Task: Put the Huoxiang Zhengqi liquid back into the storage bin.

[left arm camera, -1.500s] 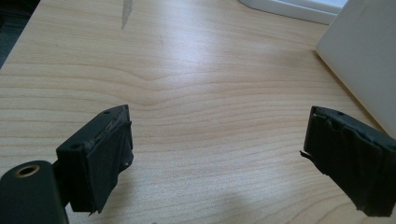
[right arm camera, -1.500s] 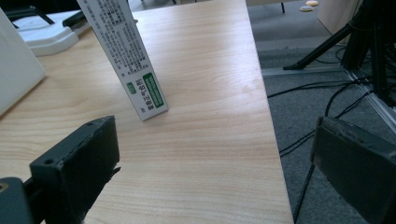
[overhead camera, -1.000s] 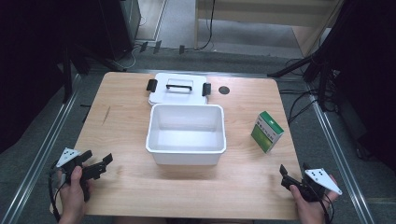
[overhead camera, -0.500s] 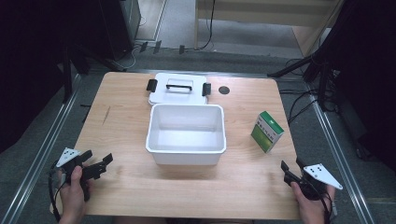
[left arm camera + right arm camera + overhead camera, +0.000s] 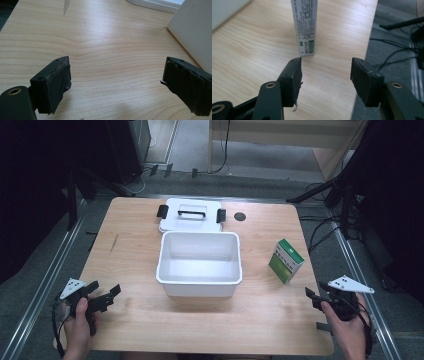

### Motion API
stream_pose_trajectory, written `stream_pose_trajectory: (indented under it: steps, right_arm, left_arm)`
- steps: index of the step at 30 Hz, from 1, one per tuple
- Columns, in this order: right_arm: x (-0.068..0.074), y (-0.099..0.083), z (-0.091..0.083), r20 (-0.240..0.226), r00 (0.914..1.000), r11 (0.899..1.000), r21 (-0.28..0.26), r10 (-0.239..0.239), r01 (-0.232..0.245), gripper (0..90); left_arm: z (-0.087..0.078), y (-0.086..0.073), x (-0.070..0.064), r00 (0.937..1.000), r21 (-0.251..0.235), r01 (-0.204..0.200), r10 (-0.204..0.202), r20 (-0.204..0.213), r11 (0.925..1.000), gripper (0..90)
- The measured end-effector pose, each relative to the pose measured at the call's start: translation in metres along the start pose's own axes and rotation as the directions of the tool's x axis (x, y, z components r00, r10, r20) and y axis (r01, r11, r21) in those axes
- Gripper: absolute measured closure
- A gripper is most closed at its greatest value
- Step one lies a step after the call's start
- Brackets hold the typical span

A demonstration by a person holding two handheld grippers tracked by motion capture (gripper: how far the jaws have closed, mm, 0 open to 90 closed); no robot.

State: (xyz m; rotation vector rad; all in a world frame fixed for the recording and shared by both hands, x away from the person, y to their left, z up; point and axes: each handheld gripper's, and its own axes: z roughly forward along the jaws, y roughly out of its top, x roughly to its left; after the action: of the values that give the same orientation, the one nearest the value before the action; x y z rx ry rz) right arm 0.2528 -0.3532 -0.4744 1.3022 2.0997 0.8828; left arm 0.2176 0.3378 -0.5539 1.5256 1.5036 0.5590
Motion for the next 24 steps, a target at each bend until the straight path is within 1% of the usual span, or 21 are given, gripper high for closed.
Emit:
stream_pose_trajectory:
  steps: [1, 5, 7, 8, 9, 11, 13, 14, 15, 19, 20, 22, 24]
  right_arm:
    - [-0.002, 0.009, 0.0, -0.006, 0.9998, 0.998, 0.061, -0.016, 0.017, 41.2]
    - [-0.005, 0.024, 0.001, -0.025, 0.9994, 0.99, 0.137, -0.023, 0.026, 39.5]
    - [-0.007, 0.033, 0.003, -0.034, 0.9992, 0.982, 0.189, -0.021, 0.027, 38.5]
    - [-0.008, 0.036, 0.004, -0.037, 0.9991, 0.978, 0.206, -0.018, 0.026, 38.4]
    - [-0.009, 0.041, 0.006, -0.046, 0.9988, 0.971, 0.237, -0.015, 0.025, 37.9]
    - [-0.012, 0.047, 0.011, -0.064, 0.9975, 0.954, 0.296, -0.03, 0.048, 37.3]
    - [-0.014, 0.054, 0.014, -0.079, 0.9962, 0.93, 0.361, -0.038, 0.064, 36.3]
    - [-0.014, 0.057, 0.015, -0.076, 0.9962, 0.923, 0.378, -0.042, 0.068, 36.3]
    - [-0.015, 0.062, 0.016, -0.086, 0.9956, 0.909, 0.411, -0.039, 0.071, 35.6]
    - [-0.016, 0.076, 0.018, -0.104, 0.9939, 0.872, 0.482, -0.036, 0.082, 33.8]
    - [-0.016, 0.079, 0.019, -0.101, 0.9943, 0.866, 0.494, -0.034, 0.08, 33.7]
    - [-0.015, 0.084, 0.022, -0.105, 0.994, 0.845, 0.528, -0.029, 0.081, 33.0]
    - [-0.015, 0.089, 0.025, -0.123, 0.9923, 0.828, 0.556, -0.007, 0.075, 32.3]
  left_arm:
    - [0.0, 0.0, 0.0, 1.0, -0.001, 0.002, -0.002, 0.002, 1.0, 8.8]
    - [0.0, 0.0, 0.0, 1.0, -0.001, 0.005, -0.005, 0.004, 1.0, 8.8]
    - [0.0, 0.0, 0.0, 1.0, 0.001, 0.004, -0.004, 0.004, 1.0, 8.8]
    - [0.0, 0.0, 0.0, 1.0, -0.001, 0.004, -0.004, 0.004, 1.0, 8.8]
    - [0.0, 0.0, 0.0, 1.0, -0.001, 0.005, -0.005, 0.004, 1.0, 8.8]
    - [0.0, 0.0, 0.0, 1.0, -0.001, 0.006, -0.006, 0.005, 1.0, 8.8]
    - [0.0, 0.0, 0.0, 1.0, -0.001, 0.005, -0.005, 0.004, 1.0, 8.8]
    - [0.0, 0.0, 0.0, 1.0, 0.0, 0.005, -0.005, 0.003, 1.0, 8.8]
    - [0.0, 0.0, 0.0, 1.0, 0.0, 0.005, -0.005, 0.003, 1.0, 8.8]
    - [0.001, 0.0, 0.0, 1.0, 0.001, 0.004, -0.004, 0.003, 1.0, 8.8]
    - [0.001, 0.0, 0.0, 1.0, 0.002, 0.004, -0.004, 0.004, 1.0, 8.8]
    - [0.001, 0.0, 0.0, 1.0, 0.004, 0.001, -0.001, 0.004, 1.0, 8.8]
    - [0.001, 0.0, 0.0, 1.0, 0.0, 0.006, -0.006, 0.005, 1.0, 8.8]
